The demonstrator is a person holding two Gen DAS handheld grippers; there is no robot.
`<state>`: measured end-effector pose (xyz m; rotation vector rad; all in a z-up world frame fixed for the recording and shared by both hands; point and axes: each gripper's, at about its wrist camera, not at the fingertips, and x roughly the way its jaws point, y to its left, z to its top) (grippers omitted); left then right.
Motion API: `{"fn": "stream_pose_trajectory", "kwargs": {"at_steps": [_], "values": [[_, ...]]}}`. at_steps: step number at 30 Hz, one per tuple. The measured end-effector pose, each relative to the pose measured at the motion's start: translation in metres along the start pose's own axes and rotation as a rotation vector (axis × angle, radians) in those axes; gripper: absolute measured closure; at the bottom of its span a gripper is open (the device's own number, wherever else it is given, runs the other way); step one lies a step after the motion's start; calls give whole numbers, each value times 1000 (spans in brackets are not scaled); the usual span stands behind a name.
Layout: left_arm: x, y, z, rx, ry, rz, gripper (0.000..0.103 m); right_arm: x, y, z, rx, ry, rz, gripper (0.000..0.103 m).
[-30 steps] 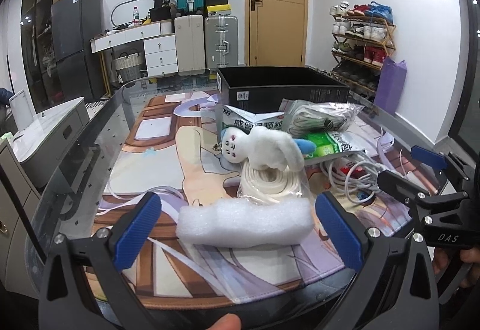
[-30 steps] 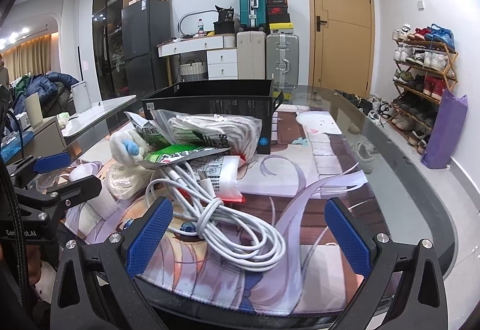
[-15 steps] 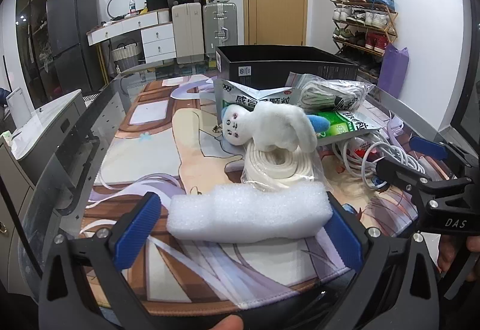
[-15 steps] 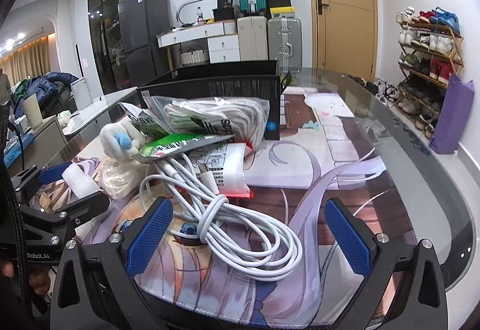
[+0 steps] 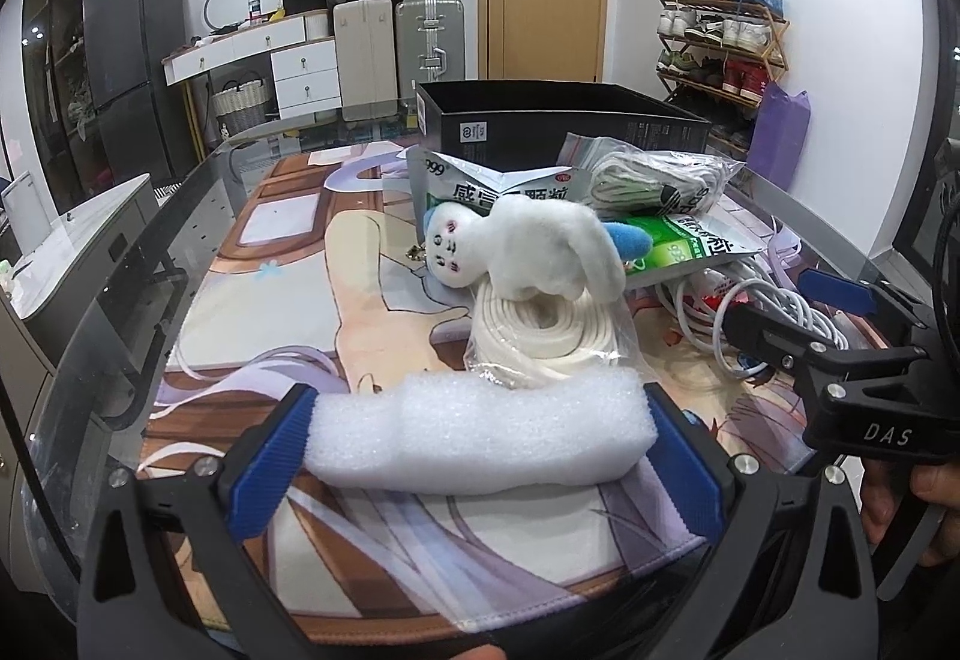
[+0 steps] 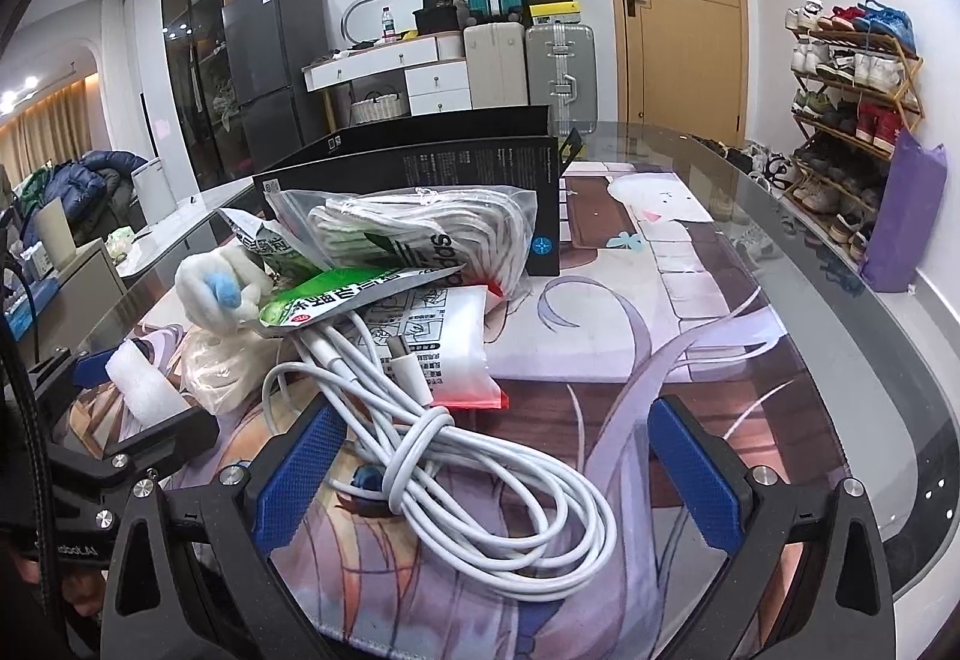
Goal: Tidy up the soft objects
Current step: 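Grasp the foam block with the left gripper while the right gripper grasps the white cable coil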
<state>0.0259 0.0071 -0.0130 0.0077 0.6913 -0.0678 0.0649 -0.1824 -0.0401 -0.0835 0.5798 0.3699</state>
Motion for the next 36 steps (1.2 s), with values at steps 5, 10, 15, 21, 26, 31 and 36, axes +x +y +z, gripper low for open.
{"fn": "stream_pose_trajectory", "kwargs": {"at_steps": [5,10,15,21,26,31,36], "values": [[-1,-4,-2,8,5,-14,13,-5,4,-4,-17,-13,42,25],[-5,-6,-3,14,0,-29,13,-10,8,-9,-45,-21,73,50],[-11,-4,-1,10,-11,-37,13,-15,9,-13,-51,-29,92,56],[-17,-2,1,10,-25,-39,13,-23,12,-15,-55,-48,99,60],[-20,-3,2,8,-28,-40,13,-28,10,-20,-61,-19,94,54],[-21,-3,1,8,-27,-41,13,-37,7,-26,-72,-13,94,51],[-23,-4,1,6,-30,-44,13,-46,13,-33,-99,-17,124,54]]}}
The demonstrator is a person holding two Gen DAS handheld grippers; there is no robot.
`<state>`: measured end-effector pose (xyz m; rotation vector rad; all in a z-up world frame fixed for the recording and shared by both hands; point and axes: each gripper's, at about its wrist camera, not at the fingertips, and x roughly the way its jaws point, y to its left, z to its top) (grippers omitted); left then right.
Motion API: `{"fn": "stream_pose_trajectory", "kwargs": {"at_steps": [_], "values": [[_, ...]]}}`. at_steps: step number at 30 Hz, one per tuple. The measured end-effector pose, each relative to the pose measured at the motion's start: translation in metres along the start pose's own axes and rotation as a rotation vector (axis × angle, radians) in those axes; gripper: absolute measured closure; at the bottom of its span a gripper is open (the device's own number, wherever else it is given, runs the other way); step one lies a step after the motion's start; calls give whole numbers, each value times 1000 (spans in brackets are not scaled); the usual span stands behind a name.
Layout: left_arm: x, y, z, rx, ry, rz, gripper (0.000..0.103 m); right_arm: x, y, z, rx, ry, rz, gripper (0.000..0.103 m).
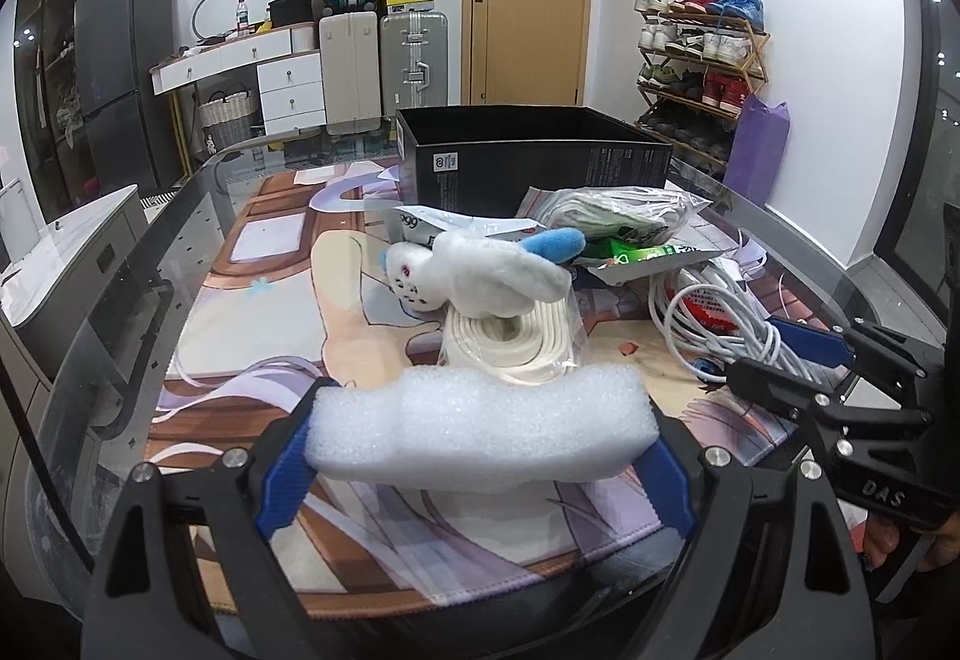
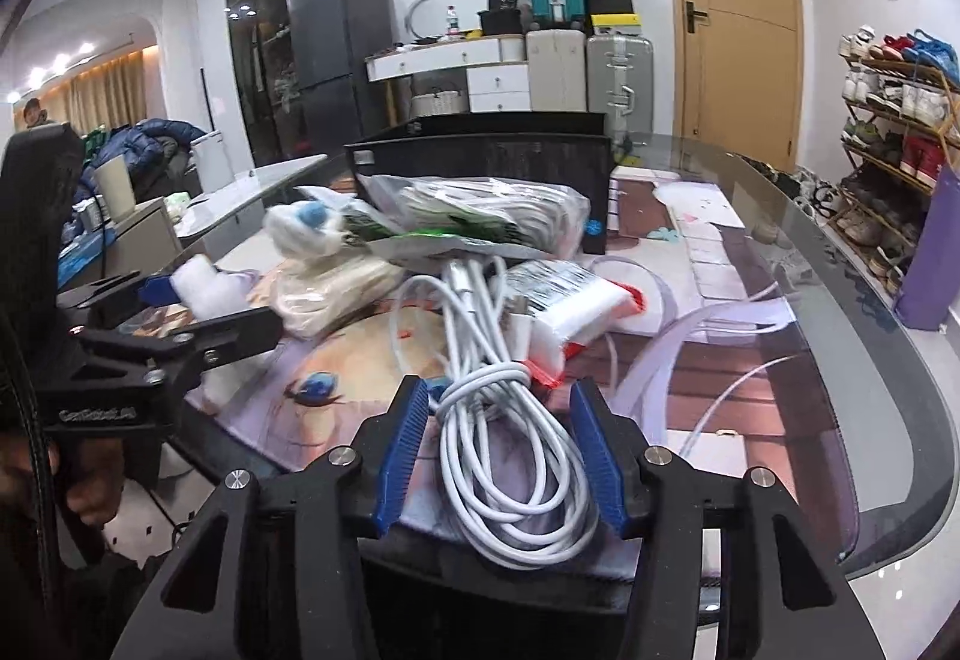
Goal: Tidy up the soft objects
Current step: 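Grasp the foam block with the left gripper while the right gripper grasps the white cable coil, then carry the foam block and cable coil over the black box with both grippers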
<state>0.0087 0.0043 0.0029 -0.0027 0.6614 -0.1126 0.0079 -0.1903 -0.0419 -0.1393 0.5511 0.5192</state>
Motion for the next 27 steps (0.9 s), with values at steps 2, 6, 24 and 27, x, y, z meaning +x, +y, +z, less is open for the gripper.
{"fn": "stream_pose_trajectory", "kwargs": {"at_steps": [2,6,24,27], "values": [[0,0,0,-1,-1,0,13,-1,4,0,-12,-3,13,54],[-2,-1,1,0,-1,-3,13,7,8,1,-25,8,26,54],[-17,0,11,-18,-52,-28,13,-8,18,13,-60,-59,44,69],[-20,1,17,-33,-61,-54,13,-18,20,20,-58,-85,48,69]]}}
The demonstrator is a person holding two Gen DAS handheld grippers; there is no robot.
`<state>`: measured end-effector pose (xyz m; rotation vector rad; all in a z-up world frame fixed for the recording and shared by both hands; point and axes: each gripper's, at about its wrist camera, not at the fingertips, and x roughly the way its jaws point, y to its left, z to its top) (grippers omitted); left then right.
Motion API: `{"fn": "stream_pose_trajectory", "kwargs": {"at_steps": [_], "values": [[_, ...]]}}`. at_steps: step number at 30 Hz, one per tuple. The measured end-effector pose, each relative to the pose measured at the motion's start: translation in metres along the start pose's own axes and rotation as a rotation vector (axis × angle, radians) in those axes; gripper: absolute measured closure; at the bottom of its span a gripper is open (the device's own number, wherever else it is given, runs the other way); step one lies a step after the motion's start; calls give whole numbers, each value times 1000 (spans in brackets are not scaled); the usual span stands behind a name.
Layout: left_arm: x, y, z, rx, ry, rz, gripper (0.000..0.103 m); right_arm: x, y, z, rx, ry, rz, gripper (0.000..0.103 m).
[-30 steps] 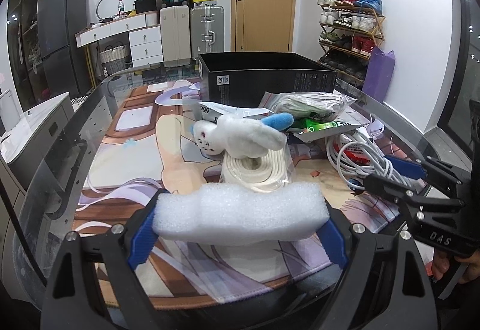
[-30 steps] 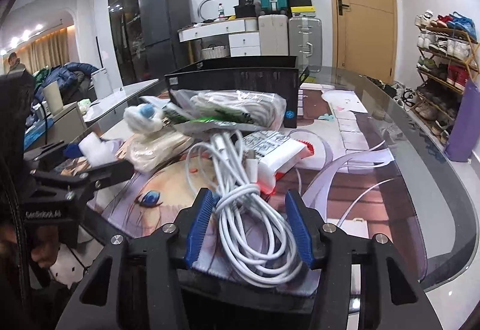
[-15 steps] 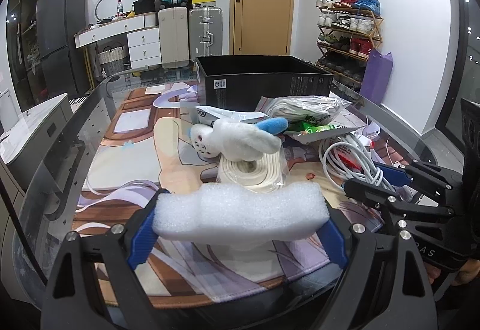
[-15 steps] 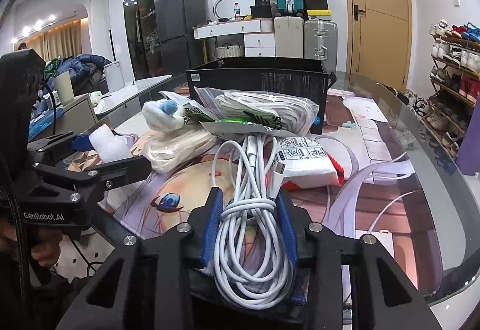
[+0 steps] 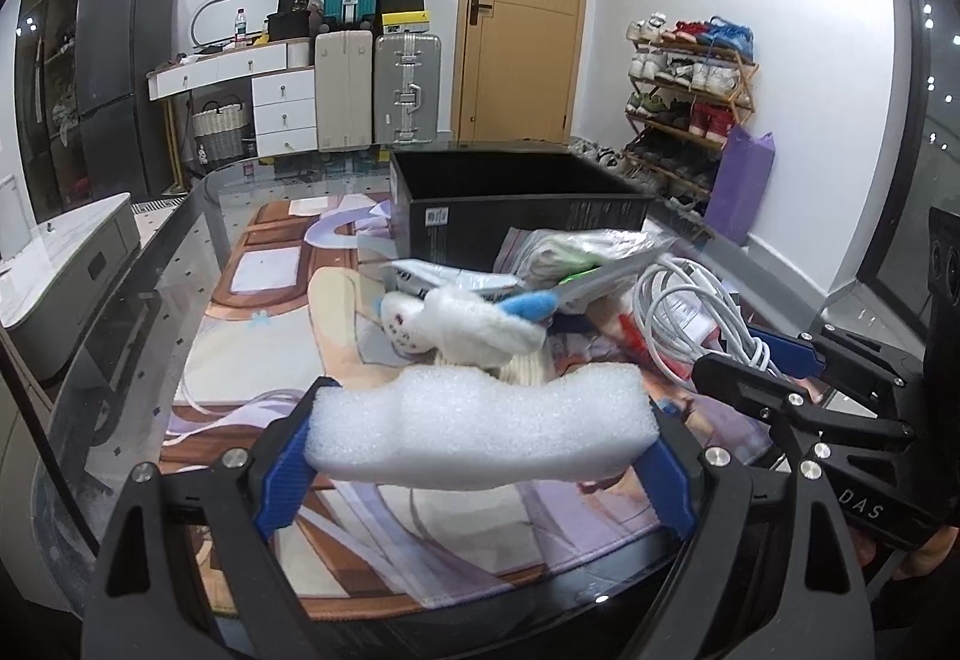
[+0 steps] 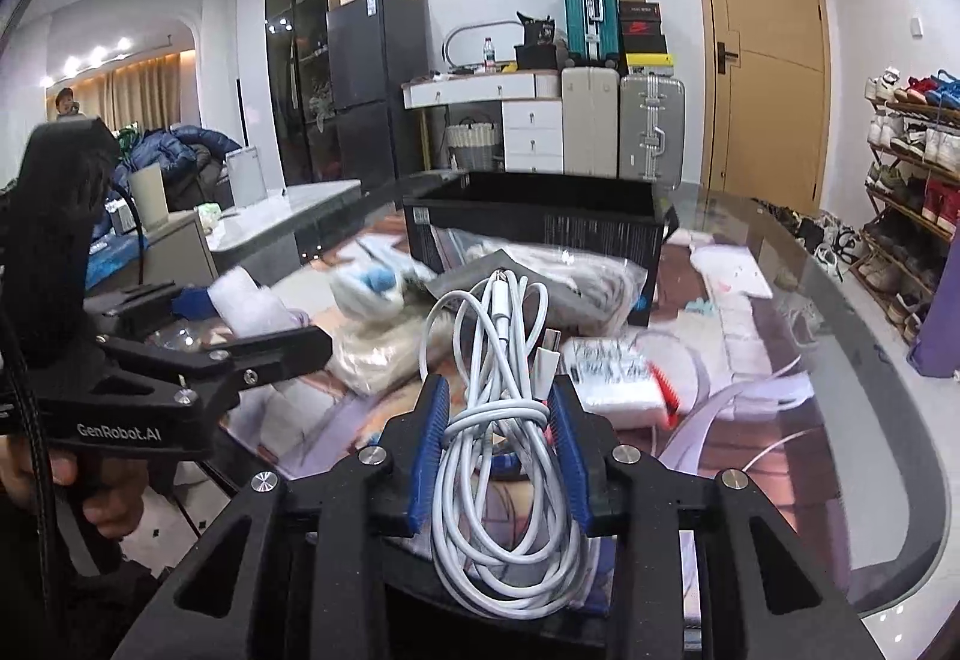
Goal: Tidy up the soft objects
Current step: 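Carry the foam block and cable coil over the black box with both grippers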
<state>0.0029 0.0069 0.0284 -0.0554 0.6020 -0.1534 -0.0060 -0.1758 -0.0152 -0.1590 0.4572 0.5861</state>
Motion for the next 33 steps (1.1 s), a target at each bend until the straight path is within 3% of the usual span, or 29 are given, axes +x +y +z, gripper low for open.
{"fn": "stream_pose_trajectory", "kwargs": {"at_steps": [16,33], "values": [[-1,-5,42,26,-82,-18,13,-25,-6,38,-10,-102,-27,69],[45,-2,99,40,-80,14,13,21,-43,104,3,-84,-84,69]]}}
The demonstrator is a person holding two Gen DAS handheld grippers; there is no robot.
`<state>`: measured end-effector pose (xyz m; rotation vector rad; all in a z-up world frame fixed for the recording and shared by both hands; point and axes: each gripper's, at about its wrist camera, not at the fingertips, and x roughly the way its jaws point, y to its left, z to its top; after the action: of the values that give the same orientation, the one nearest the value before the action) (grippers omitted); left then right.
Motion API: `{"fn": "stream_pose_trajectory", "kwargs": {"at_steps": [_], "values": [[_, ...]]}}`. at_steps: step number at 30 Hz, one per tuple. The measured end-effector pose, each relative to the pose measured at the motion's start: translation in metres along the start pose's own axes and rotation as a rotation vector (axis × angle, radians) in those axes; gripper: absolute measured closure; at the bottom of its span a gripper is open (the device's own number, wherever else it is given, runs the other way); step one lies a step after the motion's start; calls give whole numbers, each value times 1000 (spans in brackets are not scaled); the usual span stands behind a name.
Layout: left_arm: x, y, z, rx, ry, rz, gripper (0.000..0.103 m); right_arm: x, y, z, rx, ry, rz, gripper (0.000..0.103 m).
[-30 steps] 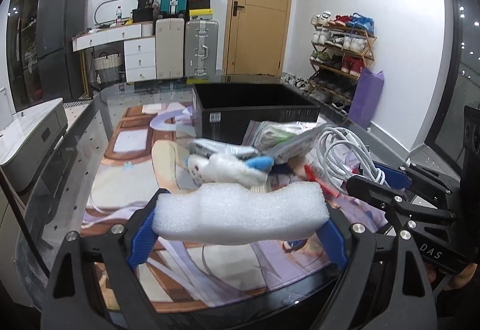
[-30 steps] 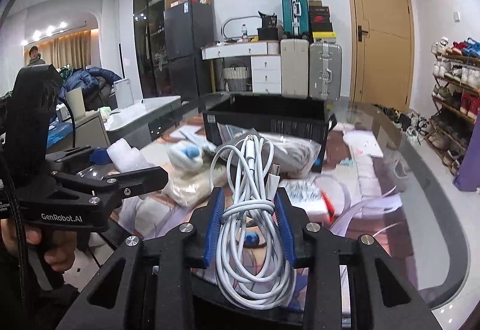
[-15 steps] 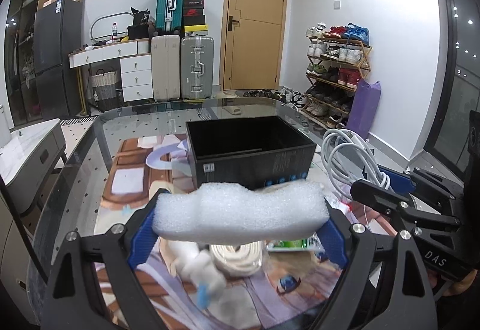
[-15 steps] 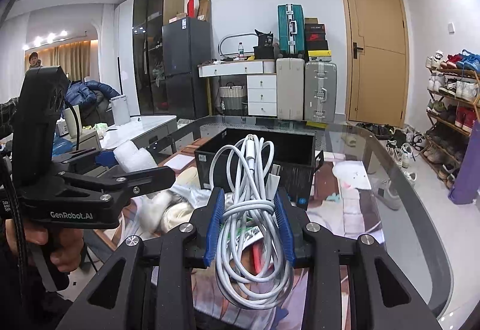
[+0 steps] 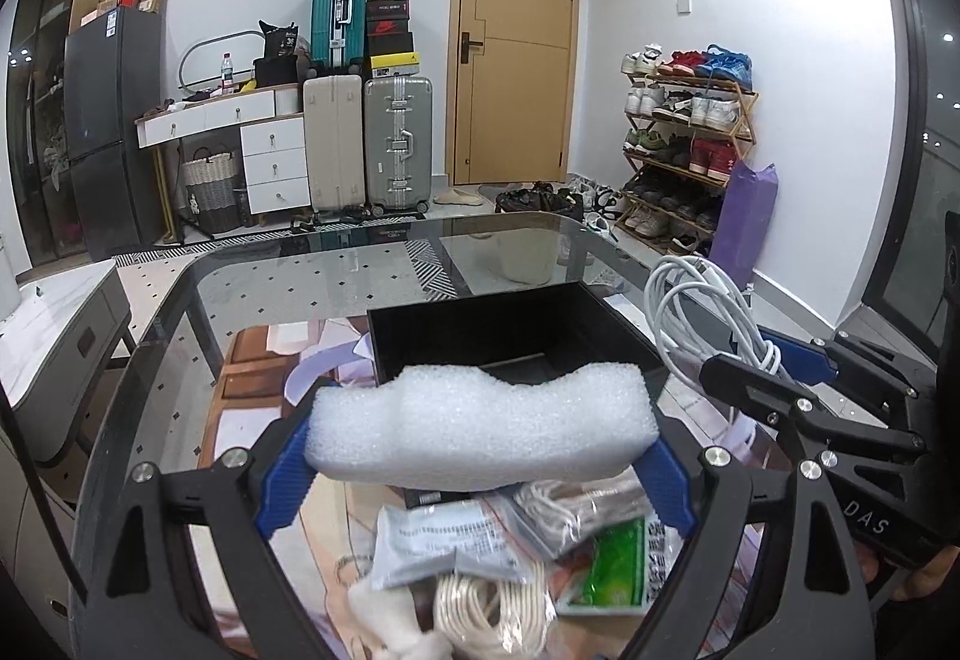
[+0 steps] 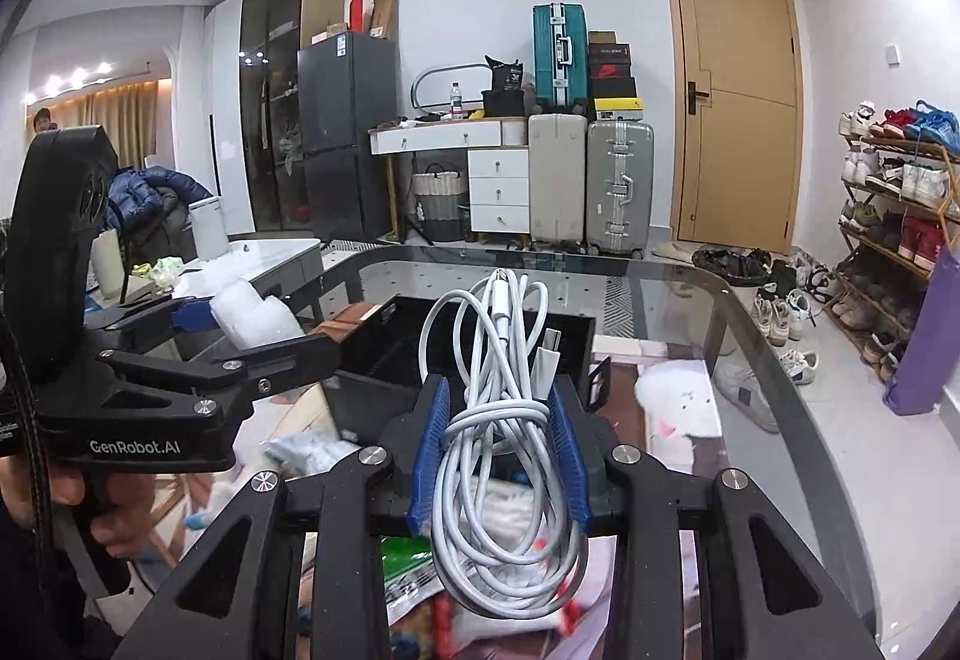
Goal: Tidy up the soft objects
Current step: 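Carry the foam block and cable coil over the black box with both grippers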
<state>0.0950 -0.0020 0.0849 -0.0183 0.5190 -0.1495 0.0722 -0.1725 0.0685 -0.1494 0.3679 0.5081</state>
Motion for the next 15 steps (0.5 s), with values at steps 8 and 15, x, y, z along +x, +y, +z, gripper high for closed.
{"fn": "stream_pose_trajectory", "kwargs": {"at_steps": [8,15], "values": [[23,3,14,4,24,24,13,36,-20,26,0,36,12,69],[50,6,23,12,56,28,13,71,-33,37,10,73,43,69]]}}
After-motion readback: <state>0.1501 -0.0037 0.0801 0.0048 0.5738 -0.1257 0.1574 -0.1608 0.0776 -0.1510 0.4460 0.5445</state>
